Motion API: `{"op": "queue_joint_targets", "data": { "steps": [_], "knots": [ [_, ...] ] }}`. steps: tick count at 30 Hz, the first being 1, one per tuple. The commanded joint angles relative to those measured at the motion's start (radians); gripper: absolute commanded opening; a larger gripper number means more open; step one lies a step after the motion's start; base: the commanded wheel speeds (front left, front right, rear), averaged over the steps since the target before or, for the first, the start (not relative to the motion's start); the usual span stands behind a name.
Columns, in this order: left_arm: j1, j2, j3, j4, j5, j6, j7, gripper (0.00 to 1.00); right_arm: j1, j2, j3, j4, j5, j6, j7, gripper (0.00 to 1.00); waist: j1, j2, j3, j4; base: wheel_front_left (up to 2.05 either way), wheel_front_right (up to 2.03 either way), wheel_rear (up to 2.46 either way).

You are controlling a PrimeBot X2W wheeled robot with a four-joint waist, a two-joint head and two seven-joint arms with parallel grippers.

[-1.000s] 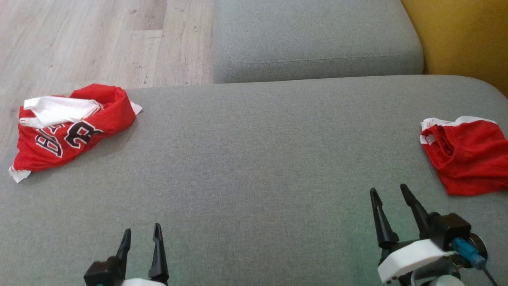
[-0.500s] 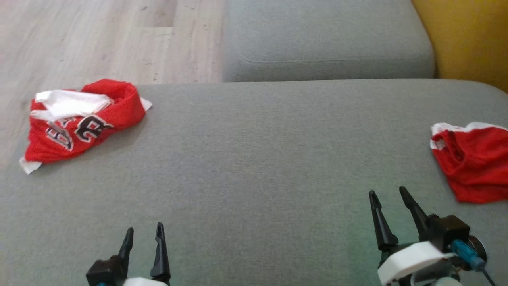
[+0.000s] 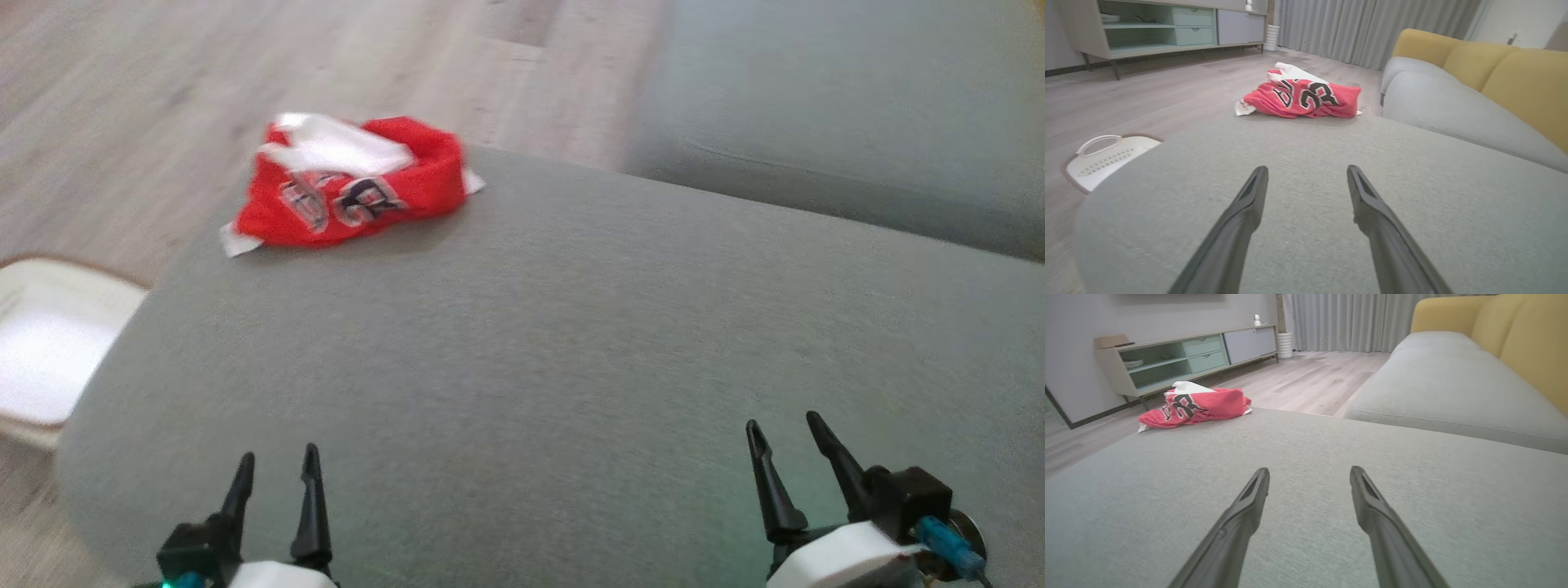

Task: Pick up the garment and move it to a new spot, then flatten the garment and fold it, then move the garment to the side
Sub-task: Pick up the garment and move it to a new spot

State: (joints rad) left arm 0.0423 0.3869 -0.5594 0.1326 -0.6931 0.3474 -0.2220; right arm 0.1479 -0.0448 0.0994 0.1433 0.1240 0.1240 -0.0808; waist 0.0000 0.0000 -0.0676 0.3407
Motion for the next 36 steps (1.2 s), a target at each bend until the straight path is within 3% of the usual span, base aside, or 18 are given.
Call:
{"op": "queue_joint_targets", "data": {
  "steps": [1, 13, 19, 22, 26, 29, 31, 36],
  "knots": [
    [-0.055, 0.027, 0.044, -0.042, 0.008, 0.008, -0.004, 1.00, -0.054, -0.005, 0.031, -0.027, 0.009, 0.007, -0.015, 1.00, 0.0000, 0.0000, 0.002, 0.110, 0.00, 0.00, 0.00],
    [-0.006, 0.064, 0.123, -0.139, 0.003, 0.061, -0.022, 1.00, -0.132, -0.005, 0.093, -0.004, 0.011, 0.007, -0.014, 1.00, 0.0000, 0.0000, 0.045, 0.167, 0.00, 0.00, 0.00],
    [-0.044, 0.134, 0.162, -0.196, 0.011, 0.065, 0.008, 1.00, -0.138, -0.005, 0.059, -0.023, -0.004, 0.007, -0.017, 1.00, 0.0000, 0.0000, 0.056, 0.175, 0.00, 0.00, 0.00],
    [-0.124, 0.178, 0.201, -0.233, -0.005, 0.045, 0.047, 1.00, -0.130, -0.005, 0.021, -0.055, -0.022, 0.007, -0.003, 1.00, 0.0000, 0.0000, 0.082, 0.176, 0.00, 0.00, 0.00],
    [-0.284, 0.250, 0.275, -0.276, -0.029, 0.009, 0.099, 1.00, -0.169, -0.005, 0.001, -0.135, -0.073, 0.007, 0.041, 1.00, 0.0000, 0.0000, 0.176, 0.129, 0.00, 0.00, 0.00],
    [-0.438, 0.257, 0.340, -0.266, -0.115, -0.031, 0.153, 1.00, -0.214, -0.005, -0.002, -0.197, -0.116, 0.007, 0.083, 1.00, 0.0000, 0.0000, 0.260, 0.089, 0.00, 0.00, 0.00],
    [-0.598, 0.309, 0.361, -0.186, -0.132, -0.067, 0.226, 1.00, -0.263, -0.005, 0.002, -0.245, -0.157, 0.007, 0.124, 1.00, 0.0000, 0.0000, 0.339, 0.043, 0.00, 0.00, 0.00],
    [-0.822, 0.382, 0.351, 0.012, -0.111, -0.095, 0.330, 1.00, -0.334, -0.005, 0.031, -0.311, -0.164, 0.007, 0.174, 1.00, 0.0000, 0.0000, 0.447, -0.051, 0.00, 0.00, 0.00]
  ]
}}
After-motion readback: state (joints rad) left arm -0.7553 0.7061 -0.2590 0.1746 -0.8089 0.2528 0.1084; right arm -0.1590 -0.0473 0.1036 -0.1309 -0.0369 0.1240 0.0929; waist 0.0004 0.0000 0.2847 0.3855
